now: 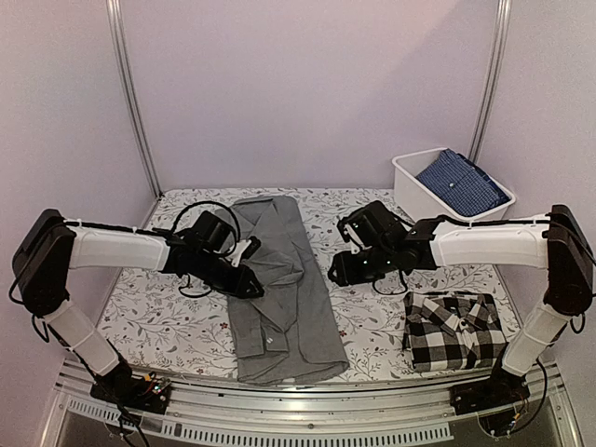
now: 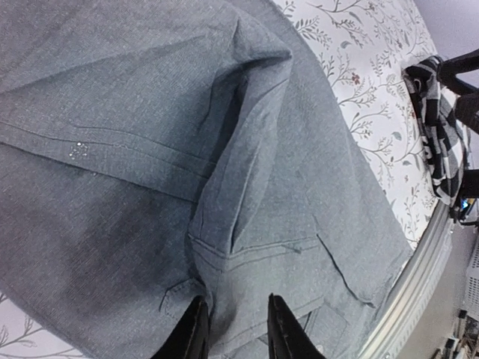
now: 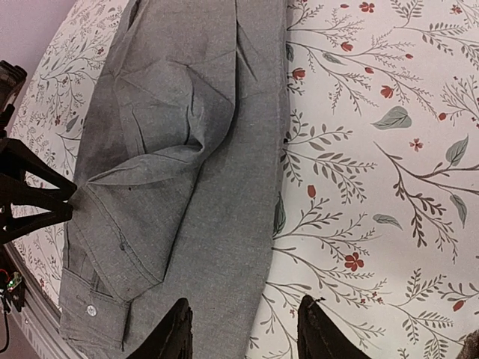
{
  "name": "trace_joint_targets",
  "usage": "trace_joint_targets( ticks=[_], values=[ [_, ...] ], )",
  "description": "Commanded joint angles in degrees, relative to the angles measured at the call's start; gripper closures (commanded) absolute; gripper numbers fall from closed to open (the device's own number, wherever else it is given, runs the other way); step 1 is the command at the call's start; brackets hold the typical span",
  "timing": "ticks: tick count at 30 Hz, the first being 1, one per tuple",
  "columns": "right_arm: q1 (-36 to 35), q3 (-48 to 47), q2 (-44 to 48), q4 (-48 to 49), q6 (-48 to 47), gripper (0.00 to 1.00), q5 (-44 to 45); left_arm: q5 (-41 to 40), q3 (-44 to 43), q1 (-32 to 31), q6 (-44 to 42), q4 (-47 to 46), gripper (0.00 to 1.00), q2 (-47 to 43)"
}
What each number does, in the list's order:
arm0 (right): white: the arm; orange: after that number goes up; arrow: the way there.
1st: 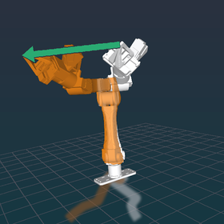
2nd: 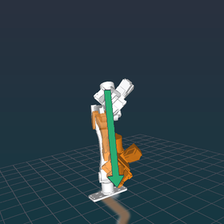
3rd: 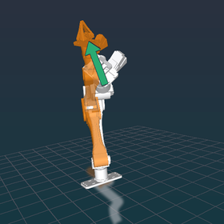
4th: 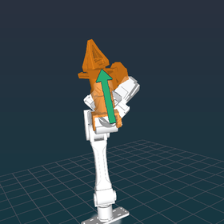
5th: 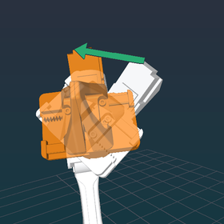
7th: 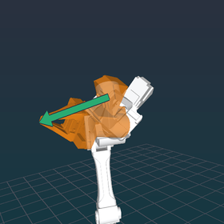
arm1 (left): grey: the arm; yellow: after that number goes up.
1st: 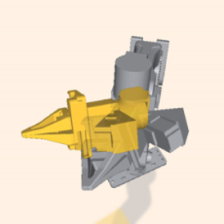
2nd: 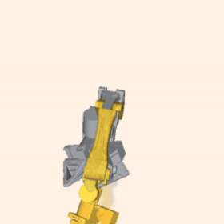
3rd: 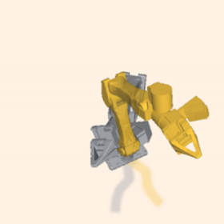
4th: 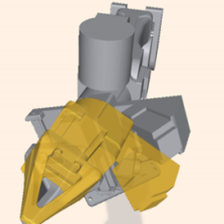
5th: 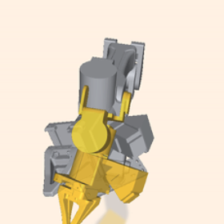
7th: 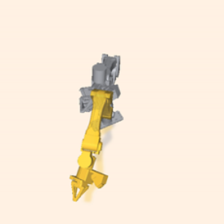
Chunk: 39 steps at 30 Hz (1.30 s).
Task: Fold and stack the long sleeve shirts
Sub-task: Adjust the sleeve of the rectangle-folded shirt.
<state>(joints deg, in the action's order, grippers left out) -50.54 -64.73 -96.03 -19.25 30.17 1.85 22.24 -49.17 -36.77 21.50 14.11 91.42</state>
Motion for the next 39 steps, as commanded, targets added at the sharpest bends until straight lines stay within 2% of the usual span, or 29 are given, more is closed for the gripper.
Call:
trace_joint_targets(
  ticks=[1,3,7,9,14,16,25,26,32,39],
  values=[
    [0.4,1.2,2.3,-0.3,0.2,0.53,1.1,-1.7,-2.0,-1.3,-0.7,2.3,0.72,0.7],
    [0.5,1.3,2.5,-0.3,0.3,0.53,1.1,-2.5,-1.9,-1.3,-0.8,3.0,0.68,0.8],
    [0.5,1.6,2.7,-0.3,0.4,0.53,1.1,-2.7,-1.3,-1.3,-0.9,3.4,0.69,0.8],
    [0.5,1.6,2.8,-0.3,0.4,0.53,1.2,-2.1,-0.8,-1.3,-0.7,3.5,0.74,0.5],
    [0.7,1.7,2.9,-0.6,0.3,0.53,1.4,1.1,-1.8,-1.9,-0.4,3.3,0.96,-1.2],
    [0.8,1.6,3.0,-0.6,0.3,0.53,1.6,2.0,-3.3,-3.2,-0.6,3.3,1.0,-1.7],
    [1.8,1.9,4.3,-1.2,0.1,0.53,2.7,7.1,-10.4,-8.2,-1.4,3.1,1.0,3.4],
    [1.9,2.1,4.5,-1.2,0.1,0.53,2.8,8.0,-11.4,-8.9,-1.2,2.9,0.99,4.5],
    [2.4,3.2,5.2,-1.5,0.4,0.53,3.7,10.3,-17.1,-13.6,-0.6,2.3,0.73,11.1],
    [2.4,3.6,5.4,-1.7,0.5,0.53,3.2,11.1,-15.6,-13.4,4.4,-4.3,0.65,9.6]
  ],
)
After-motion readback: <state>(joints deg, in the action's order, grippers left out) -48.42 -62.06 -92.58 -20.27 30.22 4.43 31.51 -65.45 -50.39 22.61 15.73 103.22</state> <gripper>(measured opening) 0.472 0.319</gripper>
